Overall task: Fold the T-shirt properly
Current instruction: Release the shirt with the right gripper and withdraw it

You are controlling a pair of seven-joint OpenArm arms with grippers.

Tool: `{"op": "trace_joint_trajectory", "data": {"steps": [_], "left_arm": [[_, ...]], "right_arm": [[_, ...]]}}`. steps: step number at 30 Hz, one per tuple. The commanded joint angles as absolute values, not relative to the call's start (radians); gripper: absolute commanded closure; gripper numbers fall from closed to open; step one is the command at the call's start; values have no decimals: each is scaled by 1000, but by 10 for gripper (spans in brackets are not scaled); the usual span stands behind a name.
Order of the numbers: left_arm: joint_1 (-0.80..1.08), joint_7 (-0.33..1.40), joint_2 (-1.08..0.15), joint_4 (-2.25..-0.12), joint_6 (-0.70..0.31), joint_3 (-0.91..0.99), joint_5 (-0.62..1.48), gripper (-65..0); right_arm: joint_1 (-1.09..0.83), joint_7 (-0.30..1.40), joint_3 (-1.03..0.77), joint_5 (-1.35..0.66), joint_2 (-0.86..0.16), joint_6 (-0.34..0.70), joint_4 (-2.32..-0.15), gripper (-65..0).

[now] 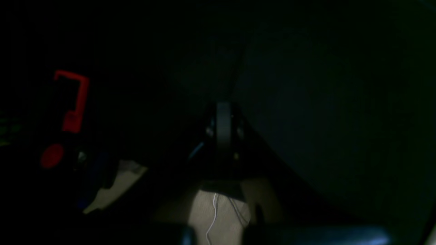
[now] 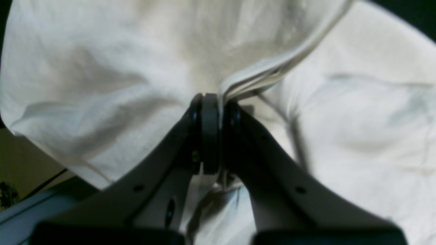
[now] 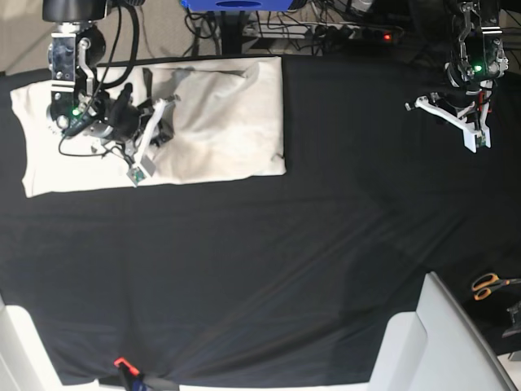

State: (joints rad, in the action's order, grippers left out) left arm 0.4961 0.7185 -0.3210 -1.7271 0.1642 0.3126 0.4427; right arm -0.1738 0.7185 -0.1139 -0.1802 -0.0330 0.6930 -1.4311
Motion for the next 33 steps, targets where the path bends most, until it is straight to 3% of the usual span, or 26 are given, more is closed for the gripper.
{"op": "trace_joint_trajectory", "data": {"steps": [1,10,12,17,19,24,28,32,33], "left_arm": [[498,702,-334,-1741,168,317,438,0],[498,702,-334,-1733,168,317,438,0],[498,702,-334,-1733,168,317,438,0],[498,702,-334,-1733,168,317,438,0],[498,702,-334,-1733,168,317,438,0],[498,702,-334,-1733,168,317,438,0],[498,702,-335,-1733,168,318,438,0],[498,702,-335,-1733,168,321,438,0],[498,702,-335,-1733,168,318,438,0]], "right_arm": [[-165,707,-117,-194,-38,698,-1446,-6],[-154,705,-116,-193,-38,677,-1449,-9],[-153,707,-116,-193,-56,615,-1461,-56],[-196,708,-117,-193,-76,538,-1636,-314],[-216,746,-117,-193,-94,473,-1710,-377],[-234,822,-160,-193,-137,383,-1827,-384],[-223,832,-355,-197,-143,430,-1822,-390],[-128,862,-665,-242,-145,697,-1636,-458],[-81,885,-745,-243,-159,698,-1550,-483]]}}
